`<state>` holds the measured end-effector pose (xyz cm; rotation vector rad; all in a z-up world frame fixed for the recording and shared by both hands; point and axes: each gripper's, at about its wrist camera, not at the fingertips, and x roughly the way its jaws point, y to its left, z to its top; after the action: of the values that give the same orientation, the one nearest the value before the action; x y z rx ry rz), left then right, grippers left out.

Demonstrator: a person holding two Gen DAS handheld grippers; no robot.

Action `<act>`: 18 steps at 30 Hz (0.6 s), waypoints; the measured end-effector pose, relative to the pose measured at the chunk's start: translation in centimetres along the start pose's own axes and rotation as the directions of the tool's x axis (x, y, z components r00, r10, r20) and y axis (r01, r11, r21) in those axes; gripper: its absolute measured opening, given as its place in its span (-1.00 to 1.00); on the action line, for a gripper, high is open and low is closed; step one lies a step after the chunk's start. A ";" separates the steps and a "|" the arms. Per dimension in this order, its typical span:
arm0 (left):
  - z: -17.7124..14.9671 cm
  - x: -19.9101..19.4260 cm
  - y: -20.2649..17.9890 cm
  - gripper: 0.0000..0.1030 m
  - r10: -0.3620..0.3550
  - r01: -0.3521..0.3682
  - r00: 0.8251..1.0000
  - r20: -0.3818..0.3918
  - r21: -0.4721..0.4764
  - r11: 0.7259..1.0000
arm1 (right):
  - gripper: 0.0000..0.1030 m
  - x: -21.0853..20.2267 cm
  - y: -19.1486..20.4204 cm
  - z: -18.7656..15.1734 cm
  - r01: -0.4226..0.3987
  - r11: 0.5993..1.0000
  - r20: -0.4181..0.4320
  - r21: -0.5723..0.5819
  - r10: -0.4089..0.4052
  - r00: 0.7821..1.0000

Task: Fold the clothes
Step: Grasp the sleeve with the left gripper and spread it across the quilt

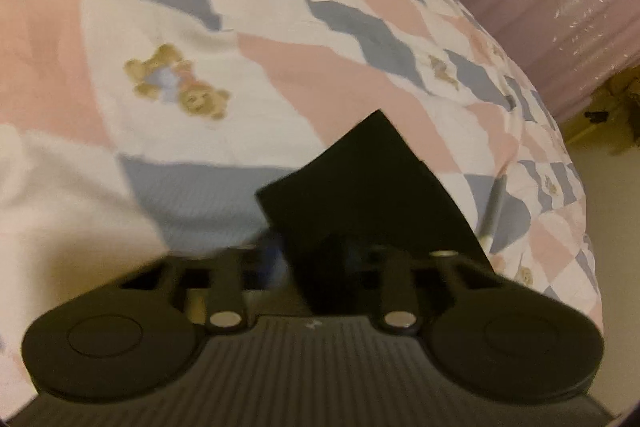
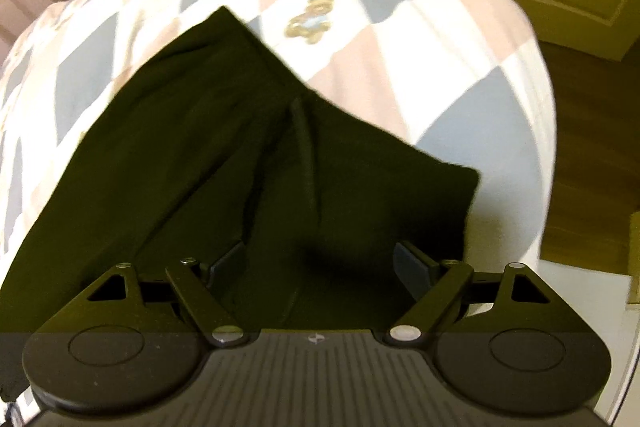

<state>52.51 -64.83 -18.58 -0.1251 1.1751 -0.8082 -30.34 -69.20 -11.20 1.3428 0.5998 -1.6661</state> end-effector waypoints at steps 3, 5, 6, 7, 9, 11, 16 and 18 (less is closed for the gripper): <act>0.6 -0.1 -0.3 -0.85 0.029 -0.034 0.999 0.033 0.145 0.989 | 0.59 0.4 0.0 0.1 0.020 1.000 0.004 -0.010 -0.020 1.000; 0.9 0.4 0.7 -0.72 0.069 -0.071 0.998 0.015 0.199 0.978 | 0.59 0.6 0.2 0.0 0.016 1.000 0.002 -0.020 -0.016 1.000; 1.0 0.5 1.1 -0.69 0.081 -0.080 0.997 0.005 0.214 0.974 | 0.59 0.8 0.3 -0.1 0.012 1.000 -0.002 -0.026 -0.012 1.000; 1.0 0.3 0.8 -0.65 0.094 -0.094 0.995 0.012 0.241 0.966 | 0.59 1.0 0.4 -0.1 0.007 0.999 -0.007 -0.031 -0.008 1.000; 0.8 -0.3 -0.8 -0.58 0.129 -0.134 0.991 0.037 0.328 0.935 | 0.59 1.4 0.7 -0.2 0.001 0.999 -0.011 -0.050 -0.002 1.000; 0.6 -1.0 -2.5 -0.43 0.159 -0.173 0.985 0.067 0.413 0.894 | 0.59 1.7 0.9 -0.4 -0.011 0.998 -0.020 -0.062 0.010 1.000; 0.2 -4.9 -1.2 -0.01 0.295 -0.326 0.945 0.141 0.371 0.870 | 0.61 1.4 1.0 -0.6 -0.050 0.992 -0.024 -0.112 0.047 0.999; -1.4 -7.4 -0.1 -0.07 0.359 -0.377 0.926 0.117 0.341 0.861 | 0.61 1.1 0.9 -0.7 -0.056 0.988 -0.022 -0.141 0.054 0.998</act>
<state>50.17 -59.88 -13.40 0.3727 0.9461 -0.6592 -29.27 -69.46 -12.27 1.2628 0.6731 -1.5390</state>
